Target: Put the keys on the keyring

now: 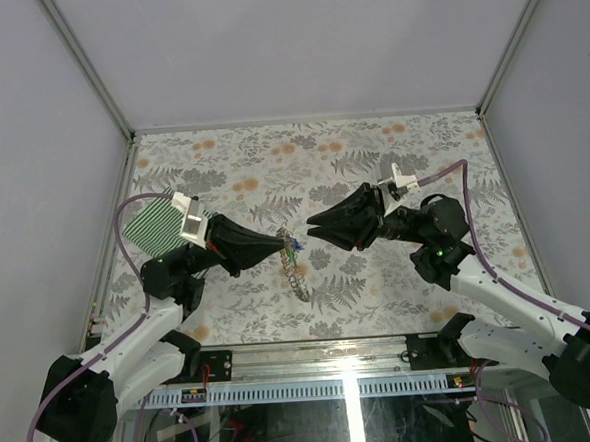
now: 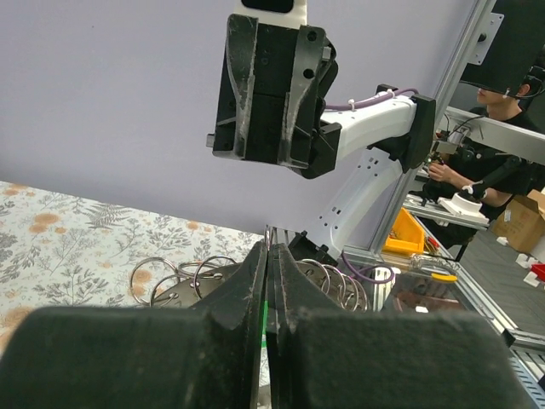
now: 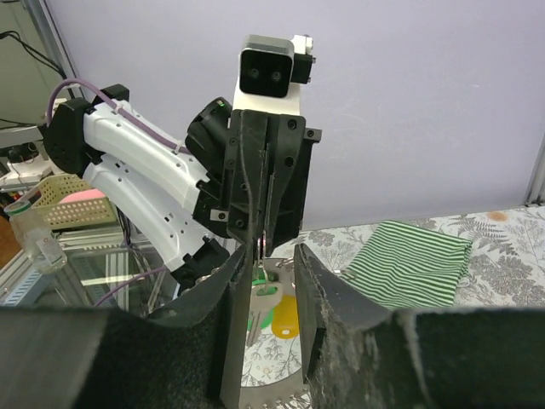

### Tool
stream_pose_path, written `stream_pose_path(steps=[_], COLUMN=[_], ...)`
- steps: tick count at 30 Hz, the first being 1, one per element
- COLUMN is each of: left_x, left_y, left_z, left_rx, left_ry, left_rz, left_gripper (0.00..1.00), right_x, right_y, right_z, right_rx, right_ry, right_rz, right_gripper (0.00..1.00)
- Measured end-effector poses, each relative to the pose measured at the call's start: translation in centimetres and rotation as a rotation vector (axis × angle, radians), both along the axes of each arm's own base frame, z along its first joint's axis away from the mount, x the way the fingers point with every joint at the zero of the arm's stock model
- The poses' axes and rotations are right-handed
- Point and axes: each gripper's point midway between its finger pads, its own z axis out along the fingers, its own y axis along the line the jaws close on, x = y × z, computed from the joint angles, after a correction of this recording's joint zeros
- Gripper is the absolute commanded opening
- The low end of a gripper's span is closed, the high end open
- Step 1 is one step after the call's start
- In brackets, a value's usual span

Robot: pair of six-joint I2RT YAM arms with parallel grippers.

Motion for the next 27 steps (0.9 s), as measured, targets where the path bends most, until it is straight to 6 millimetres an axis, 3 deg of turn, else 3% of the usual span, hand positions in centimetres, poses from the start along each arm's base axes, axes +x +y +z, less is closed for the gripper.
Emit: stream_pose_path(steps=[15, 27], left_x=[-0.7, -0.8], left_y=[-0.9, -1.3], left_z=[1.2, 0.9], left_rx=[0.002, 0.011], left_ry=[-0.093, -0.109], left_rz=[-0.029, -0.033], left_gripper=[0.0, 0.0], right_x=[-0.5, -1.7], right_y=[1.2, 2.4], right_z=[-1.5, -2.0], right_rx=[-0.048, -0.065], right_ry=[-0.03, -0.06], right_rz=[0.079, 0.119], right_gripper=[0.36, 0.38])
